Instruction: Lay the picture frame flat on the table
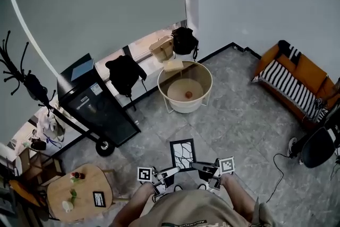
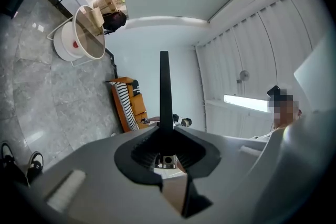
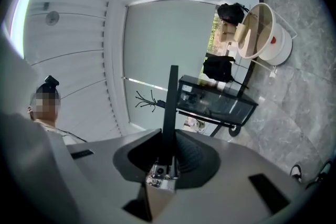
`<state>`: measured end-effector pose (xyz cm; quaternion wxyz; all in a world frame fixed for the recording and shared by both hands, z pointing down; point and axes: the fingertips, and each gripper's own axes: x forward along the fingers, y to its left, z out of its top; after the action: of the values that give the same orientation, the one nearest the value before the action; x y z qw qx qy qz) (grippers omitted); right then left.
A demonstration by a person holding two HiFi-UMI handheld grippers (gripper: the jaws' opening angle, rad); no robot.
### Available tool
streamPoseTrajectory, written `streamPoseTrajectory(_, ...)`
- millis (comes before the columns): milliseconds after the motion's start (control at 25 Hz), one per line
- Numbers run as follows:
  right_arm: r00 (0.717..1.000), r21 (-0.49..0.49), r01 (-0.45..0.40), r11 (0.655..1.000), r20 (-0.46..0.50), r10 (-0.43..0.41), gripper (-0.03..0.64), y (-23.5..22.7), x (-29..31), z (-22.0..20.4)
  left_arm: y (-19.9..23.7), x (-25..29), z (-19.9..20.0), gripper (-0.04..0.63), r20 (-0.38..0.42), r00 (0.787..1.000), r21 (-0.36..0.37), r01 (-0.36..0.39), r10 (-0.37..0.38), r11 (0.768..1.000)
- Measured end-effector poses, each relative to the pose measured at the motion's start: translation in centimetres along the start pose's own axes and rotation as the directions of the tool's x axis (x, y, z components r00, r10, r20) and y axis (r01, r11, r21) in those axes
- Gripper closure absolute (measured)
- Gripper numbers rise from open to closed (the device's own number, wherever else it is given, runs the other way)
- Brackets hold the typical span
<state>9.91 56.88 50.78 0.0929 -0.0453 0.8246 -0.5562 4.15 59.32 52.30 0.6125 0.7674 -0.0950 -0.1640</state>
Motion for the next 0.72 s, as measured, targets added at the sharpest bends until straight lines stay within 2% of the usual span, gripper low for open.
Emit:
streamPoseTrajectory(280, 1.0, 0.004, 0.02, 1.0, 0.024, -0.02, 0.546, -0.7, 0.9, -0.5, 1.3, -1.4, -0.2, 0.522, -0.014, 1.0, -0.052, -0.004, 0.003, 0.999)
streamPoseTrajectory(480, 0.999, -0.018, 0.033, 0.999, 0.042, -0.032, 0.546, -1.0, 2.2, 0.3, 1.7, -2.0, 1.4, 0.522, -0.03, 0.999, -0.017, 0.017, -0.017, 1.0)
streamPoseTrajectory(720, 0.997, -0.005, 0.06, 0.998, 0.052, -0.06, 0.546, -2.5, 4.2, 0.6, 2.0, -3.3, 3.5, 0.522, -0.065, 0.997, -0.019, 0.03, -0.031, 0.999)
